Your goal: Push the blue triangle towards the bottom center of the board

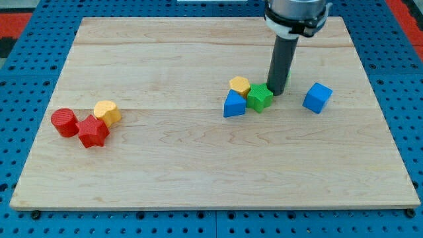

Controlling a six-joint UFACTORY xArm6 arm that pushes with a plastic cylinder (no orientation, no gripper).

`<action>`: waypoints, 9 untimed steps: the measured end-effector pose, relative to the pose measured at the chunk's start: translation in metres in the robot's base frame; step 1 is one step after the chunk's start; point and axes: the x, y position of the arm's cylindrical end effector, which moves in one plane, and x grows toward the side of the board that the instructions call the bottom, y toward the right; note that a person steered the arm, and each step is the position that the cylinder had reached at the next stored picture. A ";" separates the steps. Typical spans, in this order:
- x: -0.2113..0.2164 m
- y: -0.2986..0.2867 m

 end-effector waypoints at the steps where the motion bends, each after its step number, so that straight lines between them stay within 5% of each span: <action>1: -0.004 0.035; 2: -0.012 0.075; 4: -0.055 -0.018; 5: -0.068 -0.013; 9: 0.043 -0.096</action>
